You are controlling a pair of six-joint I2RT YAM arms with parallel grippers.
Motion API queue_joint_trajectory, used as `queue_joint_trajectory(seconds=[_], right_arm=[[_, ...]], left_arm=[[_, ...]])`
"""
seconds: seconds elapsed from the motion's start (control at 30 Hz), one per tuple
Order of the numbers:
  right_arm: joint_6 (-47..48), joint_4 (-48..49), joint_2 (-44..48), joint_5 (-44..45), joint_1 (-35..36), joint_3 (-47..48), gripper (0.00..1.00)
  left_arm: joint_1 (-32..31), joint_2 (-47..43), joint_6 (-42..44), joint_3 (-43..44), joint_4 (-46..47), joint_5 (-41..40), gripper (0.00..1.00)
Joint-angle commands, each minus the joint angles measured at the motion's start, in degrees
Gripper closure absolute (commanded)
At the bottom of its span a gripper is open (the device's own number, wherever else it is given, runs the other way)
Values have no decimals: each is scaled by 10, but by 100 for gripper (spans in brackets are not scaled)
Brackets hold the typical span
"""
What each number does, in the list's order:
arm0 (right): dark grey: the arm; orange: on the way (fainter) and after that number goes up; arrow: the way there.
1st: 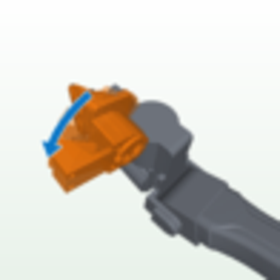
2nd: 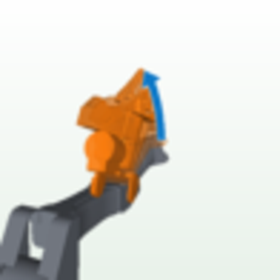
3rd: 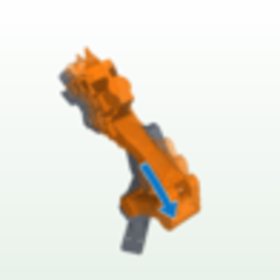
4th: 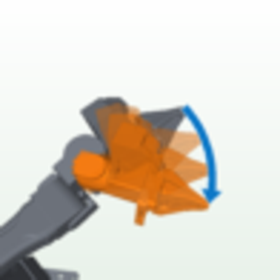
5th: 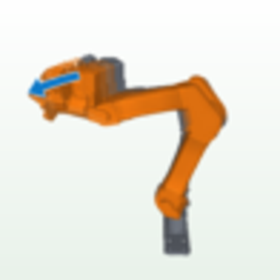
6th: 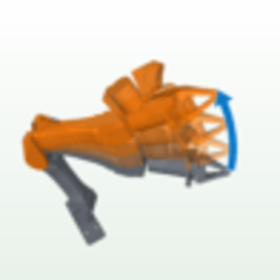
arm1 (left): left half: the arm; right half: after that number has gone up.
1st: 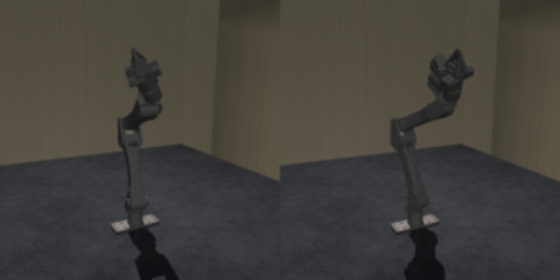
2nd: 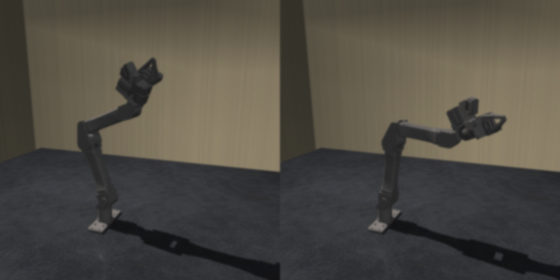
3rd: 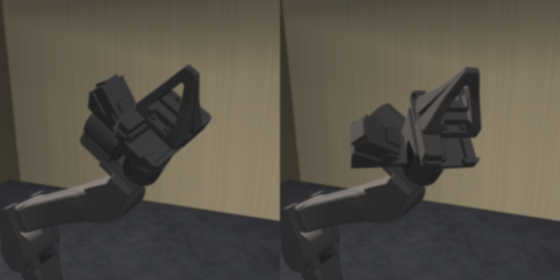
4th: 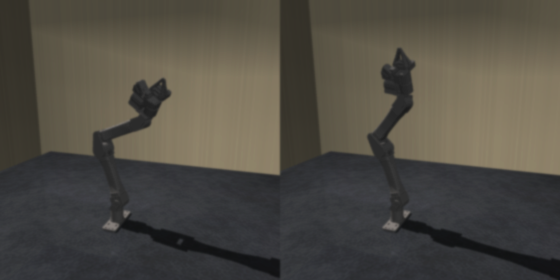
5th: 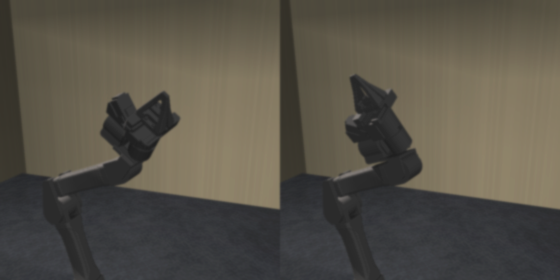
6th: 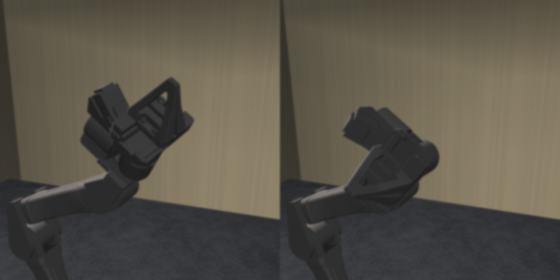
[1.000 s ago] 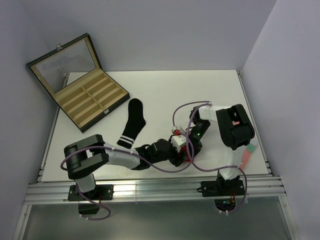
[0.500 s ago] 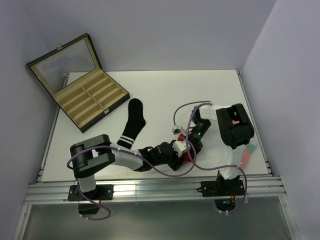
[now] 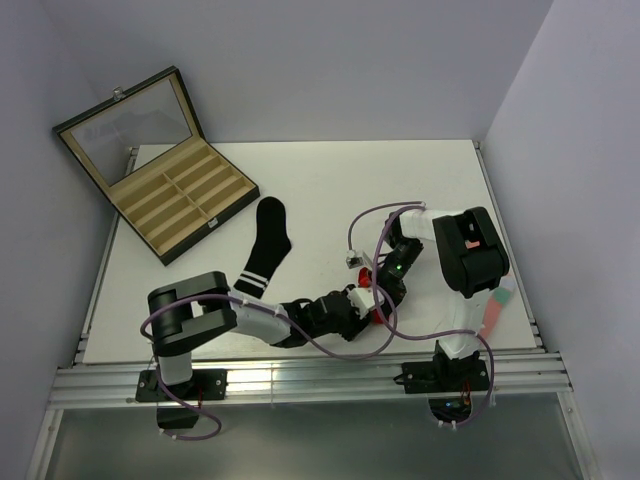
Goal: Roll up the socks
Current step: Move the sock to the center of the board.
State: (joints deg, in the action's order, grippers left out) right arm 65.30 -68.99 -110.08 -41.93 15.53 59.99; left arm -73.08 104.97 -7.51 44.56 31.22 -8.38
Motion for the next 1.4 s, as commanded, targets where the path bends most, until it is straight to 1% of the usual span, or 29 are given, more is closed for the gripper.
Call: queue_joint_trajectory(seconds=[0.0,0.2,0.43,0.5,0.57,0.8,1.37], right_arm=[[-2,28,3,39,-6,2,85],[-5,28,2,41,-6,4,85],[-5,23,-2,41,-6,8,85],[-6,23,-5,41,-6,10,85],[-6,22,-6,42,-6,11,85],[-7,19,-3,46,-6,10,85],[-10,21,-3,50,-6,6,85]], left_arm=[[-25,7,32,19,11,-65,44],[-37,9,47,16,27,-99,40],[-44,-4,69,4,54,-147,39],[-45,-6,69,7,53,-141,38],[-46,-6,93,10,54,-130,38],[-59,1,109,25,47,-108,38],[-63,36,109,40,73,-76,39]])
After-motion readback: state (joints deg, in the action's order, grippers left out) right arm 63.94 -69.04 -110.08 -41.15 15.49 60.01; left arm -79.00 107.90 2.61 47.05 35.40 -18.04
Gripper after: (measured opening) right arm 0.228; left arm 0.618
